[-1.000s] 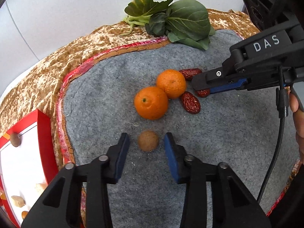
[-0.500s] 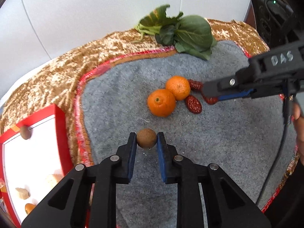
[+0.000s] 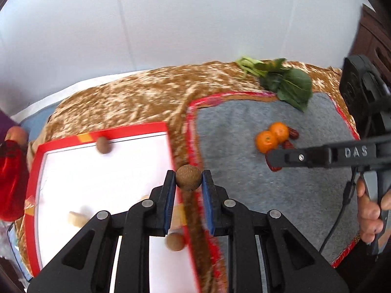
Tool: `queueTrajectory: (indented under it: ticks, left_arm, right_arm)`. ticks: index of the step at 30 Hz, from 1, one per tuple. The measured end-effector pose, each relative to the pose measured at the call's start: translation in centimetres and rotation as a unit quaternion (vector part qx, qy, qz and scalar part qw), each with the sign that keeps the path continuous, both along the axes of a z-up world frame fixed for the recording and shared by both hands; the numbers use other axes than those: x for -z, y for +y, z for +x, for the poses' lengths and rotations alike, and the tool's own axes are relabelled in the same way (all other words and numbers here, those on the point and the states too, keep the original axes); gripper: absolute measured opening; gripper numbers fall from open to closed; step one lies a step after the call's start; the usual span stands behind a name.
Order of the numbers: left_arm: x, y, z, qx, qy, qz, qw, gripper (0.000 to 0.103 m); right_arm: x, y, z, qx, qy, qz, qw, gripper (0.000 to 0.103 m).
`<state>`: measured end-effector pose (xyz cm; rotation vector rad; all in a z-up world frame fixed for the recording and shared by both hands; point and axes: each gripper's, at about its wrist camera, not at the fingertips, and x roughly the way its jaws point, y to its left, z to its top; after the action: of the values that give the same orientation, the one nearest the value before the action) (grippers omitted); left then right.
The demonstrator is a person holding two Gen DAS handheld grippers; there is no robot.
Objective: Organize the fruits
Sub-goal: 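Carry the brown fruit to the white tray with the left tool while the right tool grasps a red date, then open the left tool over the tray while the right tool releases the date there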
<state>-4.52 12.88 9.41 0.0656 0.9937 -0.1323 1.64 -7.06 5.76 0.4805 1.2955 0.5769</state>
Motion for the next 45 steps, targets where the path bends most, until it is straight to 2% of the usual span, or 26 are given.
queueTrajectory:
  ticks: [5, 14, 22, 35, 41, 45]
  left_arm:
    - [0.3, 3.3, -0.2, -0.033, 0.008, 0.001, 0.9994, 0.019]
    - [1.5, 6.9, -1.2, -0.062, 0.026, 0.014, 0.9977, 0.019]
    - [2.6, 8.8, -1.2, -0.083, 0.048, 0.023, 0.9951, 0.019]
    - [3.8, 8.7, -0.7, -0.085, 0.071, 0.039, 0.9931, 0.019]
    - [3.6, 9.5, -0.5, -0.115, 0.07, 0.047, 0.9897, 0.02]
    - [3.3, 9.6, -0.4, -0.128, 0.063, 0.048, 0.9886, 0.033]
  right_arm:
    - [-0.6, 4.2, -1.0, -0.046, -0.026, 0.016, 0.998, 0.021]
    - [-0.9, 10.5, -3.8, -0.125, -0.059, 0.033, 0.99, 0.021]
    - [0.5, 14.2, -5.9, -0.179, -0.062, 0.013, 0.982, 0.021]
    - [1.2, 15.8, -7.1, -0.207, -0.064, -0.004, 0.976, 0.021]
    - [0.8, 16.1, -7.3, -0.212, -0.066, -0.007, 0.975, 0.024]
    - [0.0, 15.4, -6.7, -0.198, -0.071, 0.001, 0.978, 0.025]
